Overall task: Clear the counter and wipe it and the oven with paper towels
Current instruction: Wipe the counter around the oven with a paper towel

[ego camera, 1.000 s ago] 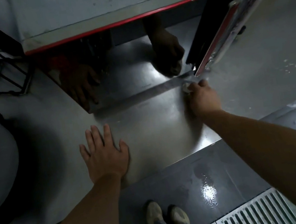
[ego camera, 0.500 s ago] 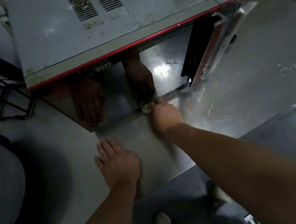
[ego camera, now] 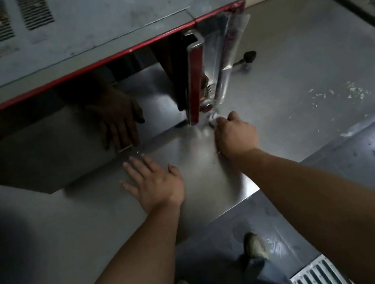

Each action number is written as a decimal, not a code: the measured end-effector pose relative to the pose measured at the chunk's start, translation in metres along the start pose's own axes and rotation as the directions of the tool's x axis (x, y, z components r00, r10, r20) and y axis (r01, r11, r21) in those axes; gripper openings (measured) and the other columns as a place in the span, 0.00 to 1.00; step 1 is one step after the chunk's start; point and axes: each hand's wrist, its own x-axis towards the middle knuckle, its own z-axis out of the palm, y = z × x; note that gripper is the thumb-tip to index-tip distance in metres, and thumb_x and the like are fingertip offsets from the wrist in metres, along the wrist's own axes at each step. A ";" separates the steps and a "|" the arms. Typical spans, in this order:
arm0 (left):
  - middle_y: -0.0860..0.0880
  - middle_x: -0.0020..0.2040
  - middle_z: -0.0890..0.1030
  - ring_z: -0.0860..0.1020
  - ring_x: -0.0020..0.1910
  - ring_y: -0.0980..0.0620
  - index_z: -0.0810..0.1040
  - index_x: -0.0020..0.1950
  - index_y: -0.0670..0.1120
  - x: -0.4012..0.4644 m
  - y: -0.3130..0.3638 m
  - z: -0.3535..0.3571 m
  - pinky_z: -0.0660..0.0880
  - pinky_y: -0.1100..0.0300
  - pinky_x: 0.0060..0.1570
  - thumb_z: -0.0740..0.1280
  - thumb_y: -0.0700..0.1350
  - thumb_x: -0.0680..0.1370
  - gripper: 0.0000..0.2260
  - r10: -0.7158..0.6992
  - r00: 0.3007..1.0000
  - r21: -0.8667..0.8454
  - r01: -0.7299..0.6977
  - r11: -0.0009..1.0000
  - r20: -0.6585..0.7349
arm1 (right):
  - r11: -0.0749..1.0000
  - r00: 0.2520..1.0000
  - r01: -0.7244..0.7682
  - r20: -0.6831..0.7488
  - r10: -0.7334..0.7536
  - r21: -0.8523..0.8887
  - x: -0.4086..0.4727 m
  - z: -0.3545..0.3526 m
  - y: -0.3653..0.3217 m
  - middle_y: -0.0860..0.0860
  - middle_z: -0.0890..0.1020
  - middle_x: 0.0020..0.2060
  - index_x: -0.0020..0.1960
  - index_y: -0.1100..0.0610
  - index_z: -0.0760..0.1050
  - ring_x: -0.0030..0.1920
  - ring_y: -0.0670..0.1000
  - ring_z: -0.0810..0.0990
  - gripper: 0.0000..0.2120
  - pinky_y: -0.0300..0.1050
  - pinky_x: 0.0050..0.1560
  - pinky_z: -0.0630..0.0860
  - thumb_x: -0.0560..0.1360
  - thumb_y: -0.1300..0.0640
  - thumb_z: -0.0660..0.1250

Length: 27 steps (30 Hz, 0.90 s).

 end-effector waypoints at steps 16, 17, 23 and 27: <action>0.42 0.81 0.57 0.50 0.81 0.43 0.60 0.80 0.49 -0.001 0.039 0.022 0.49 0.38 0.76 0.51 0.60 0.75 0.34 0.169 0.975 -0.016 -0.173 0.985 -0.147 | 0.915 0.944 0.300 -0.220 -0.245 0.271 -0.004 0.014 -0.017 0.55 0.77 0.44 0.56 0.55 0.79 0.36 0.61 0.78 0.10 0.49 0.32 0.76 0.76 0.56 0.67; 0.42 0.81 0.57 0.51 0.81 0.43 0.60 0.80 0.49 -0.001 0.038 0.023 0.50 0.38 0.76 0.52 0.60 0.75 0.34 0.178 0.973 -0.008 -0.181 0.983 -0.149 | 0.918 0.952 0.287 -0.190 -0.241 0.274 0.000 0.018 -0.022 0.55 0.77 0.44 0.55 0.55 0.79 0.35 0.61 0.78 0.09 0.50 0.31 0.76 0.75 0.57 0.68; 0.42 0.80 0.59 0.52 0.80 0.42 0.62 0.80 0.48 -0.001 0.038 0.025 0.50 0.38 0.76 0.54 0.59 0.75 0.33 0.177 0.970 0.000 -0.180 0.984 -0.167 | 0.910 0.926 0.377 -0.096 -0.365 0.173 0.008 0.029 -0.010 0.53 0.76 0.46 0.65 0.51 0.77 0.40 0.59 0.78 0.17 0.50 0.39 0.78 0.79 0.47 0.63; 0.42 0.80 0.59 0.53 0.80 0.42 0.62 0.79 0.48 -0.002 0.039 0.025 0.51 0.37 0.76 0.56 0.58 0.75 0.33 0.178 0.968 0.005 -0.180 0.984 -0.176 | 0.889 0.885 0.458 -0.099 -0.456 0.004 0.009 0.021 0.002 0.55 0.76 0.46 0.70 0.51 0.73 0.42 0.59 0.75 0.20 0.49 0.41 0.74 0.79 0.48 0.63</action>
